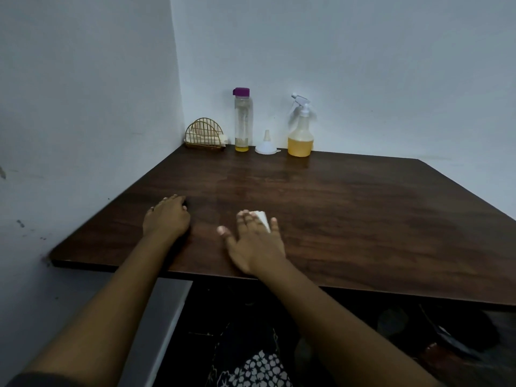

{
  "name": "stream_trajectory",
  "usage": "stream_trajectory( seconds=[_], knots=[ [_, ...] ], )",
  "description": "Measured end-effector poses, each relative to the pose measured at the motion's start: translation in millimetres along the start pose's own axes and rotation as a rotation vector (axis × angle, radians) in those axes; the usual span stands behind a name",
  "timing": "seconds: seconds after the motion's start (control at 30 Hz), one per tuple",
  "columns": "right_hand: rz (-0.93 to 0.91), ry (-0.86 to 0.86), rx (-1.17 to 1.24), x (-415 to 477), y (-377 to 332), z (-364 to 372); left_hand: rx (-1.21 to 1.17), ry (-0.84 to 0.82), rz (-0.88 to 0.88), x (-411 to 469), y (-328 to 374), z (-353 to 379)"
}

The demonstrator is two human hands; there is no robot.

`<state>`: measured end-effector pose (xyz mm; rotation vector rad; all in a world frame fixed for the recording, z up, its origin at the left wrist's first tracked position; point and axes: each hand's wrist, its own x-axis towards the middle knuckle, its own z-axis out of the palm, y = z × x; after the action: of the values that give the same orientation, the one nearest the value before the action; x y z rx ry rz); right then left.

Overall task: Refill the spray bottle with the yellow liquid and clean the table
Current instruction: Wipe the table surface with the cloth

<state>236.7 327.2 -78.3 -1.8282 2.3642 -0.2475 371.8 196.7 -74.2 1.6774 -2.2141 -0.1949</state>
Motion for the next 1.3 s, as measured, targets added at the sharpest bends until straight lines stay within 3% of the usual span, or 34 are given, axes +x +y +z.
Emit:
stream_trajectory(
  seconds=[0.13,0.2,0.27,0.33,0.43,0.57,0.73,1.07,1.3],
  knots=[
    [0.182,0.051,-0.001,-16.2,72.2,-16.3,0.006,-0.006,0.007,0.4,-1.2,0.4],
    [0.232,-0.008,0.057,-21.5,100.2,-25.6,0.009,-0.013,0.010,-0.1,-0.8,0.4],
    [0.249,-0.099,0.413,-28.4,119.5,-46.2,0.011,-0.020,0.007,0.0,0.7,0.1],
    [0.273,-0.077,0.762,-31.4,138.5,-68.5,0.009,-0.028,0.005,-0.8,2.0,-1.1],
    [0.132,-0.064,0.563,-32.7,159.4,-89.4,-0.008,-0.031,0.013,-7.4,7.9,-1.0],
    [-0.029,-0.313,0.203,-34.9,162.7,-84.2,-0.074,-0.057,0.086,-28.5,35.5,6.8],
    [-0.129,-0.263,0.009,-48.5,160.0,-79.5,-0.156,-0.067,0.133,-48.1,70.3,15.5],
    [-0.233,-0.117,0.045,-52.4,172.1,-82.7,-0.170,-0.053,0.063,-55.9,79.1,12.3],
    [-0.195,-0.260,-0.033,-25.7,176.7,-93.5,-0.109,-0.064,0.036,-54.1,81.1,12.4]
  ],
)
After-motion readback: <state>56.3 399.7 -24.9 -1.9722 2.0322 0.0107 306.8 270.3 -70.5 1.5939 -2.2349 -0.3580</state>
